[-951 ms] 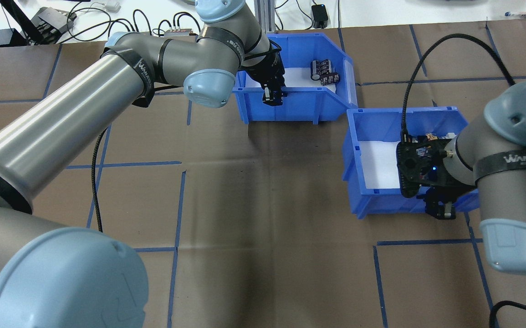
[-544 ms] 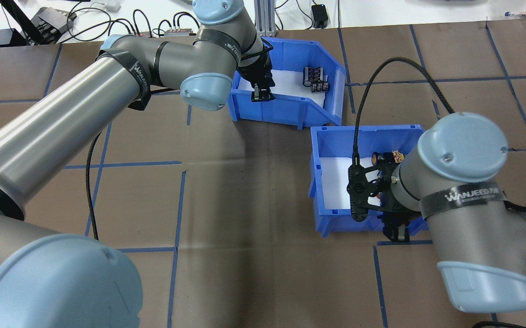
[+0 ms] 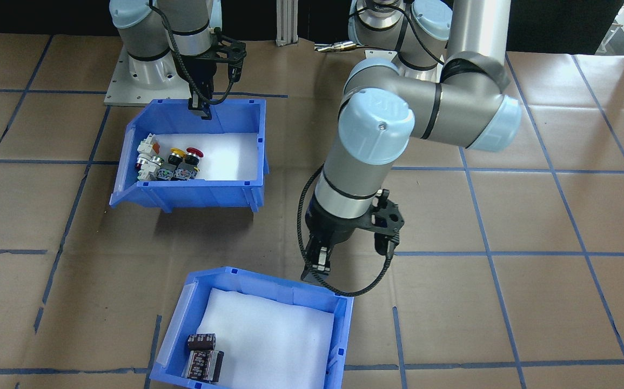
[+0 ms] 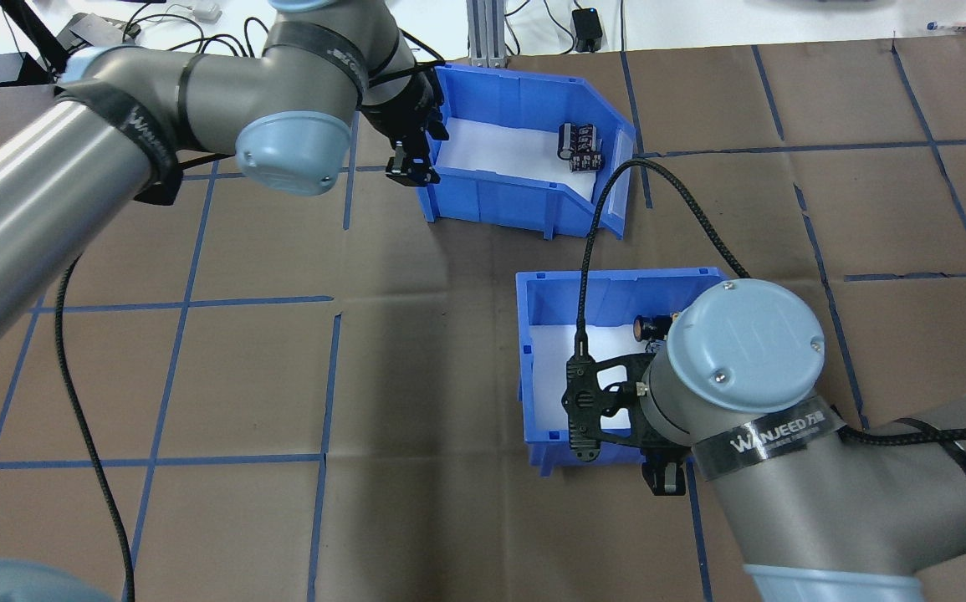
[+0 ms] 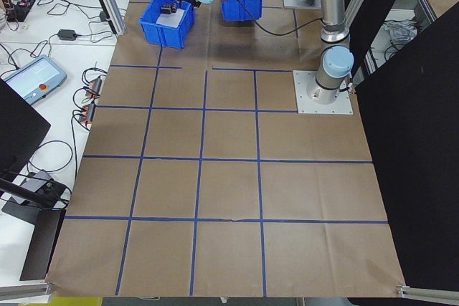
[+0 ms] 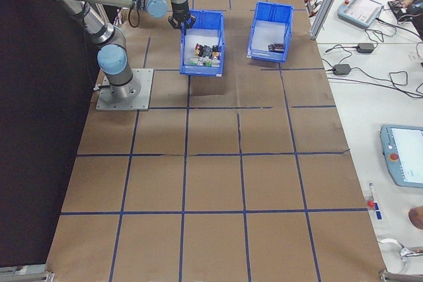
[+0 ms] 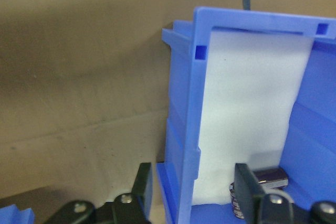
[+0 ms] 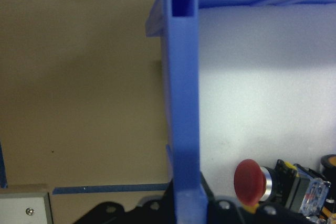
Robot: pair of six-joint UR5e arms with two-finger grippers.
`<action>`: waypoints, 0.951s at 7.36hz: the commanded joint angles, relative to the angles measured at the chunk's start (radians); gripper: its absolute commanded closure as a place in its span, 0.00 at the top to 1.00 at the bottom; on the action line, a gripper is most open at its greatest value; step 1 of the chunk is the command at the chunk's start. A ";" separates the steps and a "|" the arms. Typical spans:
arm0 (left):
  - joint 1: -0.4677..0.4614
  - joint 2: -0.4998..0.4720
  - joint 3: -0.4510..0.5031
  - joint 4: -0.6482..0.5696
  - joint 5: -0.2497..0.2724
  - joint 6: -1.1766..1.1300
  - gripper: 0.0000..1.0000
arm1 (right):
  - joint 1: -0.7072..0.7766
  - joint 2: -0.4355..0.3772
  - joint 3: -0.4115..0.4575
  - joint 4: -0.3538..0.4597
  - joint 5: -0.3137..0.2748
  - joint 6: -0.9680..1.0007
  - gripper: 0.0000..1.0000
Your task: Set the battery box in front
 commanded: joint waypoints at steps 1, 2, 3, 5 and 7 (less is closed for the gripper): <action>0.065 0.156 -0.078 -0.107 0.085 0.413 1.00 | 0.090 0.042 -0.001 -0.055 0.003 0.088 0.02; 0.080 0.228 -0.092 -0.183 0.143 0.663 1.00 | 0.133 0.075 -0.001 -0.097 0.001 0.142 0.02; 0.097 0.285 -0.093 -0.278 0.167 0.858 1.00 | 0.185 0.127 -0.004 -0.182 0.000 0.199 0.02; 0.137 0.353 -0.093 -0.395 0.170 1.324 1.00 | 0.246 0.190 -0.007 -0.270 -0.017 0.237 0.02; 0.145 0.388 -0.094 -0.490 0.152 1.452 1.00 | 0.244 0.192 -0.007 -0.255 -0.017 0.237 0.06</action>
